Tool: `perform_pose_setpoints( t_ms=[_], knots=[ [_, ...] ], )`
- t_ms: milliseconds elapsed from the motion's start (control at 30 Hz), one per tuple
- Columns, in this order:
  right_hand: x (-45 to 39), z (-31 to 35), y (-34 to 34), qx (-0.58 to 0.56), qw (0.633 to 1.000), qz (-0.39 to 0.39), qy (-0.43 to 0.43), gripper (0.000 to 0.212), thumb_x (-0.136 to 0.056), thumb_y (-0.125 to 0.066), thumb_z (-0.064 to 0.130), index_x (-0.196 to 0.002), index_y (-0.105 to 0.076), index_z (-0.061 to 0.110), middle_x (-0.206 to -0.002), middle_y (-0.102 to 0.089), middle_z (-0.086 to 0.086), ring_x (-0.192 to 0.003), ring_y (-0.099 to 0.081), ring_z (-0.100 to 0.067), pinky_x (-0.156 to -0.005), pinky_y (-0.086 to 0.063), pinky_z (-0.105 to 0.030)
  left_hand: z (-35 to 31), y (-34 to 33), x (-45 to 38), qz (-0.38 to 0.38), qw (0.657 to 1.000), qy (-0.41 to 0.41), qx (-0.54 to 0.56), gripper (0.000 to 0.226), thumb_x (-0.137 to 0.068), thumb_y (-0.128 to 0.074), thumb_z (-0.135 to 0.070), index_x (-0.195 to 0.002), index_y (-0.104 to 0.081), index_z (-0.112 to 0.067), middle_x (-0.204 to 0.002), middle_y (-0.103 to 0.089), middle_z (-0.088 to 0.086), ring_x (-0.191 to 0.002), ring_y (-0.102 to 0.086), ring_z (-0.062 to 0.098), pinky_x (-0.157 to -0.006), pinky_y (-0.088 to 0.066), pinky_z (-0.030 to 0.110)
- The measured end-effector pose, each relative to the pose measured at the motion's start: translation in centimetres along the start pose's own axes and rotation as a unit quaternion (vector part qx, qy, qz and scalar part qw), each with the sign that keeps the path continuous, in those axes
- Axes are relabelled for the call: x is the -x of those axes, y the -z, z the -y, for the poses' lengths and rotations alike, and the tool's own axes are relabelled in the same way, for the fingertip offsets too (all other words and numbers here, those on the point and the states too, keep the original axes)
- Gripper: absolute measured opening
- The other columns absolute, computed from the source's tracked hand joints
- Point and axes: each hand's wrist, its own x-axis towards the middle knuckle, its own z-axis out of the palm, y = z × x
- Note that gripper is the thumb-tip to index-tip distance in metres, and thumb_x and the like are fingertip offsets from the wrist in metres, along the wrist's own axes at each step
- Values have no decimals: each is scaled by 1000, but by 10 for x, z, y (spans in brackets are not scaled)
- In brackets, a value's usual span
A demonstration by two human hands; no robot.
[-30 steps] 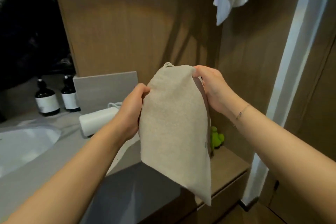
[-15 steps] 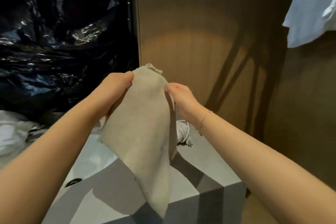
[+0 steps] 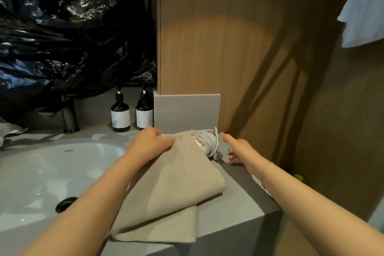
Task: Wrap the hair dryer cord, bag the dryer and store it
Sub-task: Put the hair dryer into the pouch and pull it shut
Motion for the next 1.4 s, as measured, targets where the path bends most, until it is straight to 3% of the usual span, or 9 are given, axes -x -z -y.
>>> perform_pose_setpoints(
  t_ms=[133,233,367,533,733,867,933,1067,1400],
  knots=[
    [-16,6,-7,89,994,58,16,98,-54,-46,95,-113,-61,18,-93,-66,-3,-75,-58,-18,-68,-47,-28,22,-21,7,-60,994,-15,93,33,-68,-58,-39,-62,-62,-7,-66,-64,15,-59,-54,17,-63,-47,38],
    [-19,23,-15,78,982,169,36,62,-69,-47,86,-106,-63,39,-103,-72,0,-94,-68,-18,-87,-52,-28,27,-24,8,-60,987,0,146,31,-69,-60,-38,-63,-63,-8,-69,-66,14,-61,-54,14,-64,-43,32],
    [-30,32,-18,77,969,233,42,47,-84,-51,68,-109,-65,31,-85,-70,-6,-56,-63,-9,-47,-48,-19,30,-27,6,-70,983,-5,172,26,-77,-69,-25,-60,-63,-5,-64,-62,14,-57,-50,11,-57,-40,24],
    [-39,24,-25,54,965,250,61,41,-83,-54,67,-116,-61,44,-124,-62,-2,-110,-57,-17,-92,-46,-27,35,-21,-1,-78,981,10,180,28,-82,-69,-21,-67,-63,1,-61,-55,6,-59,-49,14,-54,-38,24],
    [-44,14,-32,-57,962,253,88,51,-72,-68,59,-117,-60,36,-113,-71,4,-106,-65,-15,-99,-49,-32,39,-18,2,-69,977,29,201,29,-79,-69,-20,-70,-60,7,-62,-48,9,-58,-43,18,-53,-34,29],
    [-51,8,-38,-82,973,193,100,113,-53,-81,68,-144,-25,33,-136,-50,2,-121,-54,-20,-108,-41,-40,40,-16,3,-70,974,38,213,31,-80,-68,-18,-73,-57,9,-63,-46,10,-58,-41,18,-53,-32,29],
    [-49,8,-38,-88,970,196,110,117,-52,-81,68,-147,-23,34,-143,-44,2,-126,-48,-22,-113,-35,-44,38,-16,4,-71,977,32,200,29,-81,-68,-17,-74,-57,9,-63,-47,10,-57,-42,16,-51,-33,27],
    [-39,10,-36,-53,969,209,120,78,-55,-76,71,-120,-60,31,-117,-67,-4,-112,-61,-26,-106,-43,-49,34,-14,6,-75,981,21,176,24,-79,-67,-15,-72,-60,7,-65,-52,10,-60,-46,18,-55,-37,30],
    [-27,-4,-33,-185,949,227,119,52,-73,-70,40,-120,-63,20,-107,-71,-7,-85,-72,-15,-66,-56,-25,34,-9,8,-39,974,79,206,31,-78,-69,-26,-69,-60,2,-66,-53,10,-62,-47,21,-60,-37,32]
  ],
)
